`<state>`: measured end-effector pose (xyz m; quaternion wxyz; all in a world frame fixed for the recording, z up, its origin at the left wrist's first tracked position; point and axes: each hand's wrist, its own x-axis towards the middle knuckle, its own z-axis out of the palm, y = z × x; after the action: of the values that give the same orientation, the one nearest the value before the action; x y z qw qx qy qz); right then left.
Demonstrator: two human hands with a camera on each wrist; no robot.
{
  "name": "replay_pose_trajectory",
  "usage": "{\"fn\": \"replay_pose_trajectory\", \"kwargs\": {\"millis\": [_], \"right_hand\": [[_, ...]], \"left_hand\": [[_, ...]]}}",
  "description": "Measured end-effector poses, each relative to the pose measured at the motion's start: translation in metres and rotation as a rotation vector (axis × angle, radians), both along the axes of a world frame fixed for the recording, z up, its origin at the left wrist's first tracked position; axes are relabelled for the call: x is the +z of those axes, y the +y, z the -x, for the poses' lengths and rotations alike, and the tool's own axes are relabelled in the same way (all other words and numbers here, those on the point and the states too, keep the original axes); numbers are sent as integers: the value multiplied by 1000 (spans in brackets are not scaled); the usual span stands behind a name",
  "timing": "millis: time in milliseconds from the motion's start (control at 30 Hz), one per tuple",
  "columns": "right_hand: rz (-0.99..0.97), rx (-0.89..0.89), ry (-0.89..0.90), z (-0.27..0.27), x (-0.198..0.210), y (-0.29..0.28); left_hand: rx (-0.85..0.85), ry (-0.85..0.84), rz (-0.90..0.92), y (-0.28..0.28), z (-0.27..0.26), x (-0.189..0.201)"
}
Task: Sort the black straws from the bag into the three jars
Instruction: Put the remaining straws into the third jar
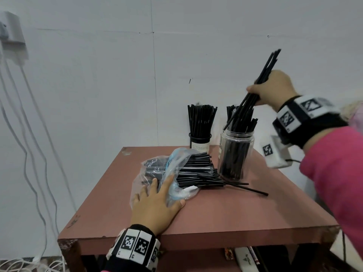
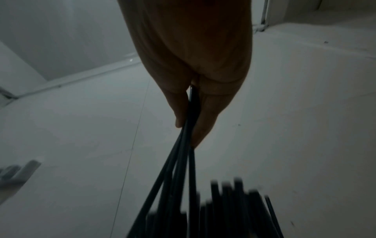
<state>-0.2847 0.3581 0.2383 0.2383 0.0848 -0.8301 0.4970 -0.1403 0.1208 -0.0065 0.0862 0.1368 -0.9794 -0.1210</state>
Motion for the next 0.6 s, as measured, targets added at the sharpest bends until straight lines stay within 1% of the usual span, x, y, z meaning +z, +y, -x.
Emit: {"fn": "replay_pose_trajectory", "kwargs": {"millis": [100, 200, 267, 400, 600], "right_hand": [[-62, -30, 59, 6, -38, -7], [-58, -43, 144, 6, -61, -11], [4, -55, 176, 6, -64, -10], [172, -3, 252, 8, -53, -6], [163, -45, 394, 7, -50, -1]], "left_hand": [[-6, 1, -5, 0, -1, 0], [-6, 2, -4, -1, -1, 0], [-4, 1, -4, -1, 0, 0], [-5, 0, -3, -1, 1, -1], [0, 3, 2, -1, 0, -1]]}}
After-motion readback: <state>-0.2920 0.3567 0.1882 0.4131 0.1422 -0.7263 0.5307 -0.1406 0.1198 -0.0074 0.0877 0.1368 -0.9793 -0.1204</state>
